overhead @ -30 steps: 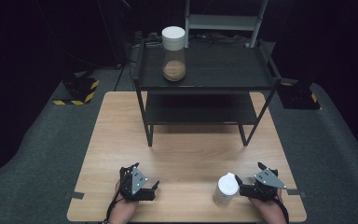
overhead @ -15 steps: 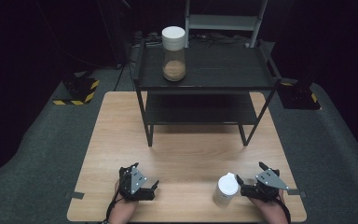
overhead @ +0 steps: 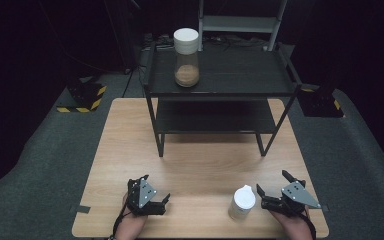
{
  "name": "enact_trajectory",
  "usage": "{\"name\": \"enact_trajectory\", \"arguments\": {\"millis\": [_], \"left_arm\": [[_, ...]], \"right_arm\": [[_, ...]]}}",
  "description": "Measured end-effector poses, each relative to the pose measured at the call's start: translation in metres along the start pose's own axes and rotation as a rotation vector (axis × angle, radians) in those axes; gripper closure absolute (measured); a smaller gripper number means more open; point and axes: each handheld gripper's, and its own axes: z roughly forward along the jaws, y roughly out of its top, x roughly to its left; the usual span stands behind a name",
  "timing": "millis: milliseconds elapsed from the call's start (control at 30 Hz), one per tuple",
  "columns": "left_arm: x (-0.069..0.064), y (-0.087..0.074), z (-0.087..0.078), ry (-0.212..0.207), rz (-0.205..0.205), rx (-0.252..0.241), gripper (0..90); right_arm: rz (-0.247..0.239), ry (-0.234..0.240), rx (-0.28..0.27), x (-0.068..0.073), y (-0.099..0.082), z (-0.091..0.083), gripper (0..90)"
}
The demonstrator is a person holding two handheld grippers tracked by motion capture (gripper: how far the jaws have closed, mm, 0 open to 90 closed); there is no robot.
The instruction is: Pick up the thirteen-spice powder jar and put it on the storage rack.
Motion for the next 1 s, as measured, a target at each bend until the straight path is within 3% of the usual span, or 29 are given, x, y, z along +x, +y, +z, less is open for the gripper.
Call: {"name": "enact_trajectory", "arguments": {"millis": [433, 767, 1000], "left_arm": [[-0.001, 0.002, 0.002, -0.002, 0.013, 0.012, 0.7], [-0.001, 0.003, 0.002, -0.004, 0.023, 0.013, 0.8], [0.001, 0.002, 0.001, -0.011, 0.011, 0.01, 0.7]], "right_arm": [[0.02, 0.009, -0.092, 0.004, 0.012, -0.021, 0.0], [0.026, 0.063, -0.158, 0.012, 0.02, -0.032, 0.0], [0.046, 0.124, -0.161, 0.018, 0.02, -0.036, 0.0]]}}
